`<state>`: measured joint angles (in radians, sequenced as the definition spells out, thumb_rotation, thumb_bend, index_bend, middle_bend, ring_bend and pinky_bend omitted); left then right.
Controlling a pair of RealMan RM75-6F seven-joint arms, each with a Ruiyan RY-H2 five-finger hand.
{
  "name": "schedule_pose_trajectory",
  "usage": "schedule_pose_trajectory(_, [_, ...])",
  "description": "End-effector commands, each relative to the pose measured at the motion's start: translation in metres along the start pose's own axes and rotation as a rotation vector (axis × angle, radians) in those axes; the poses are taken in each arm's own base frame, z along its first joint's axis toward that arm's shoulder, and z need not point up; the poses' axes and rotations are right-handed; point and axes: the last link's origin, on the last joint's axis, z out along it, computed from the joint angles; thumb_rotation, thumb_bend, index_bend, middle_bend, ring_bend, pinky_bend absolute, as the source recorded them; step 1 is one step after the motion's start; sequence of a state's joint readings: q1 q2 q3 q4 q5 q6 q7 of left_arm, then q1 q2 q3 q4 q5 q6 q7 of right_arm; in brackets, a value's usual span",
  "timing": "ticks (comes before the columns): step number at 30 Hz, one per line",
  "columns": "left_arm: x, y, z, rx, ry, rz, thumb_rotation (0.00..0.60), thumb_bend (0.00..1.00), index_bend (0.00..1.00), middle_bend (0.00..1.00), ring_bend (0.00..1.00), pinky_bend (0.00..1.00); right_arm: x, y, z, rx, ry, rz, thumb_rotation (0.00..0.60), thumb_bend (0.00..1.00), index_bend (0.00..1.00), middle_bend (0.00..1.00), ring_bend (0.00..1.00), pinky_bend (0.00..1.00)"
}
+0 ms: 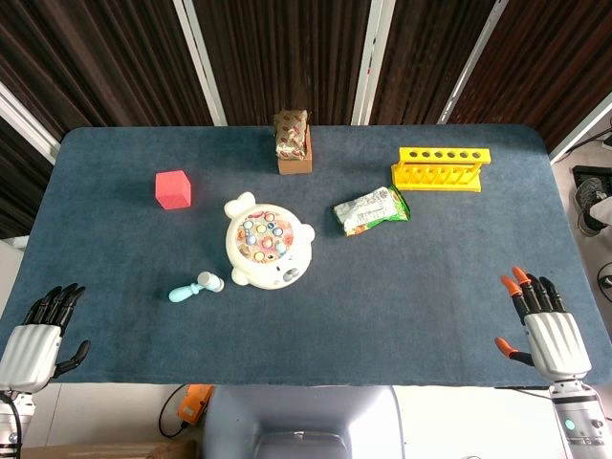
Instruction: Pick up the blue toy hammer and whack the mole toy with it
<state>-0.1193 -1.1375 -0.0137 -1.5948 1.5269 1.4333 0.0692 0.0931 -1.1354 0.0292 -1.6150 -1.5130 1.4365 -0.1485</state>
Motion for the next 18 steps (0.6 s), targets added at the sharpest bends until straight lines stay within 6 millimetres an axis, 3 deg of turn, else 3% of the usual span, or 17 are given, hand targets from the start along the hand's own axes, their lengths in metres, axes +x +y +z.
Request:
schedule_pose_trajectory(1, [-0.003, 0.001, 0.001, 0.003, -0.014, 0.006, 0.6, 0.33, 0.0, 0.04, 0.0, 0.14, 0.001, 0.001, -0.001, -0.002, 0.002, 0.001, 0.6, 0.34, 0.0, 0.0, 0.0, 0.0])
schedule_pose_trajectory(4, [-0.008, 0.005, 0.005, 0.003, -0.039, -0.008, 0.6, 0.35, 0.0, 0.04, 0.0, 0.14, 0.001, 0.001, -0.002, -0.001, 0.0, -0.002, 0.6, 0.34, 0.0, 0.0, 0.0, 0.0])
schedule_pose_trajectory(9, [-0.027, 0.024, 0.019, -0.031, -0.065, -0.177, 0.6, 0.37, 0.0, 0.0, 0.0, 0.14, 0.002, 0.002, -0.004, 0.0, 0.001, 0.002, 0.6, 0.34, 0.0, 0.0, 0.0, 0.0])
schedule_pose_trajectory(18, [-0.07, 0.071, 0.059, -0.077, -0.134, -0.314, 0.6, 0.37, 0.01, 0.05, 0.02, 0.15, -0.002, 0.0, -0.001, 0.007, -0.021, 0.009, 0.6, 0.34, 0.0, 0.0, 0.0, 0.0])
